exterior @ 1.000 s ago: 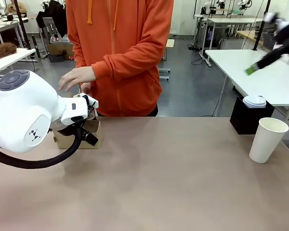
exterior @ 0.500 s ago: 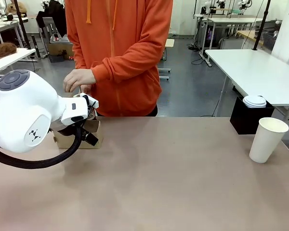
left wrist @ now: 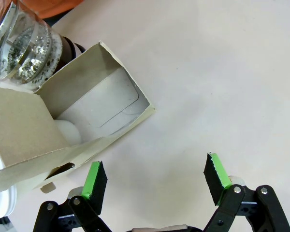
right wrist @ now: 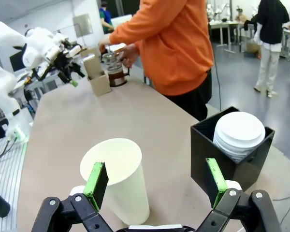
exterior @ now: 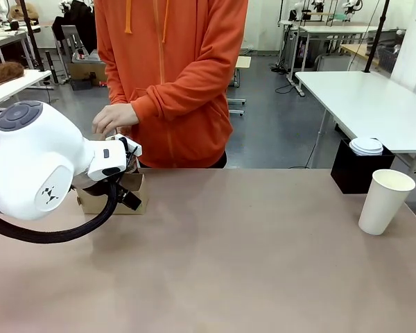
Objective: Pour a drink into a cup and package it in a carrier.
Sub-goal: Pick up the 600 ml Paper Cup and place it in the middle top area of the table.
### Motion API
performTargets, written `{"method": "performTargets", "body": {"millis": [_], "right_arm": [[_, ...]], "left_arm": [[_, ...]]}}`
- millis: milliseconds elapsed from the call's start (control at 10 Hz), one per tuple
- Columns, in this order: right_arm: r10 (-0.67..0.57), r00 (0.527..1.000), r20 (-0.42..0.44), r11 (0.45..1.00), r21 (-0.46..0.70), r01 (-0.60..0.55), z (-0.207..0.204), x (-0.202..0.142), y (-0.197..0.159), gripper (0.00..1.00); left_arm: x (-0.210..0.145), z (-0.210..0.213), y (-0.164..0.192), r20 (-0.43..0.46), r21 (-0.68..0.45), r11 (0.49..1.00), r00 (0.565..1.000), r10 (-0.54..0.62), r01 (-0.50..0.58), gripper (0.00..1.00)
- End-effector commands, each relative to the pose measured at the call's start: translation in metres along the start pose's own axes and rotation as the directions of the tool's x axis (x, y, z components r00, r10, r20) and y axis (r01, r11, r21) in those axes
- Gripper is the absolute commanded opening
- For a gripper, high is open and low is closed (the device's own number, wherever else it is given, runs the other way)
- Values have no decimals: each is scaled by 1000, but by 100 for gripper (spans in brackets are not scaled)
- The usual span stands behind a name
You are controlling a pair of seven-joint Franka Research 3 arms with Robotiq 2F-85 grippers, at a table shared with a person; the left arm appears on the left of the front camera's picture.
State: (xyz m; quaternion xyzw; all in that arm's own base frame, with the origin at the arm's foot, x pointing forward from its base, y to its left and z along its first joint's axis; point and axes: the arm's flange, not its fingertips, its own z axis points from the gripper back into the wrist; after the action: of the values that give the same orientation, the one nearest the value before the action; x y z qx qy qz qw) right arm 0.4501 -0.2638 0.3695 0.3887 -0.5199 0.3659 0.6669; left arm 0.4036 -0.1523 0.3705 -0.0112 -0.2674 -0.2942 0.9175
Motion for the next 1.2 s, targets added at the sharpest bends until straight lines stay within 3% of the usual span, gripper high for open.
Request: {"method": "performTargets", "body": {"millis": [0,300,400,700,900,1100], "right_arm": [[-14,1000,3,1000,-5,14,3,-7,2,100],[-5,1000,-1,1000,-1,5,1,-2,-1,100],[3,996,86,998,58,-8,-19,-20,1,100],[67,968,243,995,62,-84,-27,-67,23,100],[82,954,287,993,60,-103,-22,-85,27,100],[72,958,276,992,82,-98,-19,-101,31,100]], "left_arm": [[0,0,0,1,-1,1000,1000,1,-1,100],[0,0,0,1,-1,1000,1000,1,-1,100],[0,0,0,1,-1,1000,1000,1,-1,100],[0,0,0,1,-1,1000,1000,1,-1,100],[0,0,0,1,-1,1000,1000,1,-1,100],[0,0,0,1,-1,1000,1000,1,-1,100]]}}
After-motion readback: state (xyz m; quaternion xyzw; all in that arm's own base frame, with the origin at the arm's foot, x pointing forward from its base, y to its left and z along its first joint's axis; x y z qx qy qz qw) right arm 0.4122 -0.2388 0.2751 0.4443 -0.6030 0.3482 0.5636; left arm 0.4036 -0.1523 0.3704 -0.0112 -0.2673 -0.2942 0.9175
